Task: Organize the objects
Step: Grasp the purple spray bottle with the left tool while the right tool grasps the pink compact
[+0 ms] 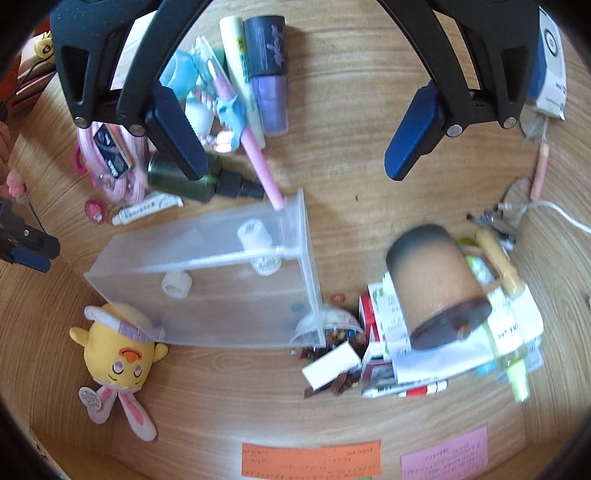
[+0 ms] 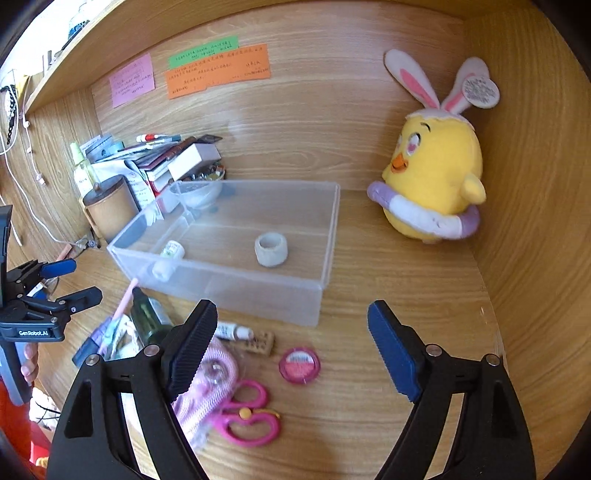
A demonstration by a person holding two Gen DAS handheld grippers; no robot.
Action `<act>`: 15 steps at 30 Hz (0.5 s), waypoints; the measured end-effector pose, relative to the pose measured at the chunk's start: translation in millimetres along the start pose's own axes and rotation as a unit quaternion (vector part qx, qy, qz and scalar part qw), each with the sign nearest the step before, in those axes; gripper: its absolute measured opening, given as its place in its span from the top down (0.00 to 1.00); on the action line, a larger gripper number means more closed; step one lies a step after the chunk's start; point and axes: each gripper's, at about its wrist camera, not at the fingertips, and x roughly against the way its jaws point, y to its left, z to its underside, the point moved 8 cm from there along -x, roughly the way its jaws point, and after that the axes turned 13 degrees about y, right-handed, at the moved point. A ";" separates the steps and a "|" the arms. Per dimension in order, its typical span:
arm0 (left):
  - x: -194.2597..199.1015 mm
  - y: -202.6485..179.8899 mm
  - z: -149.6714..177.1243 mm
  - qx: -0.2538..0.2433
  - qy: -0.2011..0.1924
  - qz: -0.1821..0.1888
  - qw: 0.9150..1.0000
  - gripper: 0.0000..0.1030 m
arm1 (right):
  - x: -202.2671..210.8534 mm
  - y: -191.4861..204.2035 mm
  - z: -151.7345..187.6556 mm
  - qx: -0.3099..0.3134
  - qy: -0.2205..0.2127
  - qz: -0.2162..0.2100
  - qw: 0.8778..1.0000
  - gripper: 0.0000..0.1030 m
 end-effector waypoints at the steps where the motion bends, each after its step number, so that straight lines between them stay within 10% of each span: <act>1: -1.1 0.7 4.2 0.002 0.004 -0.001 1.000 0.05 | -1.0 -1.5 5.8 -0.003 0.005 -0.001 1.000 0.21; 15: 0.0 6.7 53.6 0.008 0.019 -0.013 1.000 0.07 | -35.8 -8.0 75.4 -0.045 0.071 -0.019 0.996 0.21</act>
